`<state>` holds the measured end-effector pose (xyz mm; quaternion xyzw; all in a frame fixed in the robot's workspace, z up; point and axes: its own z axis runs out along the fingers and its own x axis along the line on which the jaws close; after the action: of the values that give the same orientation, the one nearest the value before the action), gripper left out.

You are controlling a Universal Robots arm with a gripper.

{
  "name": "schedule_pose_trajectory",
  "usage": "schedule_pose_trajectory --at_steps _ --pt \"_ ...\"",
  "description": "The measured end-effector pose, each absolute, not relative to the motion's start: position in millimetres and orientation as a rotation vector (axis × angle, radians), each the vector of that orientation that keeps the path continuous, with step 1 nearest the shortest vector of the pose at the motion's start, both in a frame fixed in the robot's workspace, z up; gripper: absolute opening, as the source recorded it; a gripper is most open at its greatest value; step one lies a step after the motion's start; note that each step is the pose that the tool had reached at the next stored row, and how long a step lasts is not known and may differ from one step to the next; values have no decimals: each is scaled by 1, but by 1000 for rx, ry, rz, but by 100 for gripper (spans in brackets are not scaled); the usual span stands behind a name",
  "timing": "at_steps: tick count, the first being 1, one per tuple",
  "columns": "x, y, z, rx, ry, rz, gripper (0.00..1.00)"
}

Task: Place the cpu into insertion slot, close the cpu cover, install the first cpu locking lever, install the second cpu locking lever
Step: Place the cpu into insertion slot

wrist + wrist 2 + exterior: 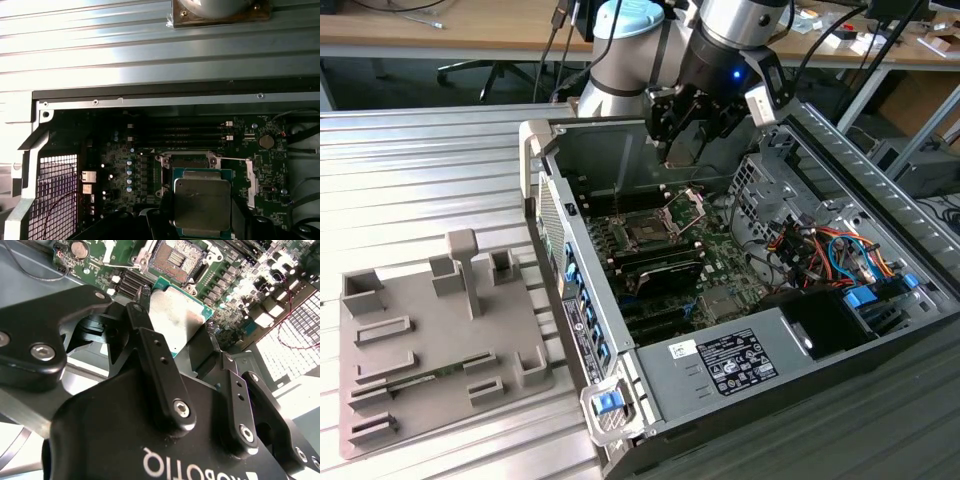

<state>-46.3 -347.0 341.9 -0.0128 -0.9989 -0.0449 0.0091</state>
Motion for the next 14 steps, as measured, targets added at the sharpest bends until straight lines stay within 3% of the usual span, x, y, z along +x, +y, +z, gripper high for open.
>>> schedule_pose_trajectory --at_steps 14 --pt "-53 -347 341 -40 -3120 -140 55"
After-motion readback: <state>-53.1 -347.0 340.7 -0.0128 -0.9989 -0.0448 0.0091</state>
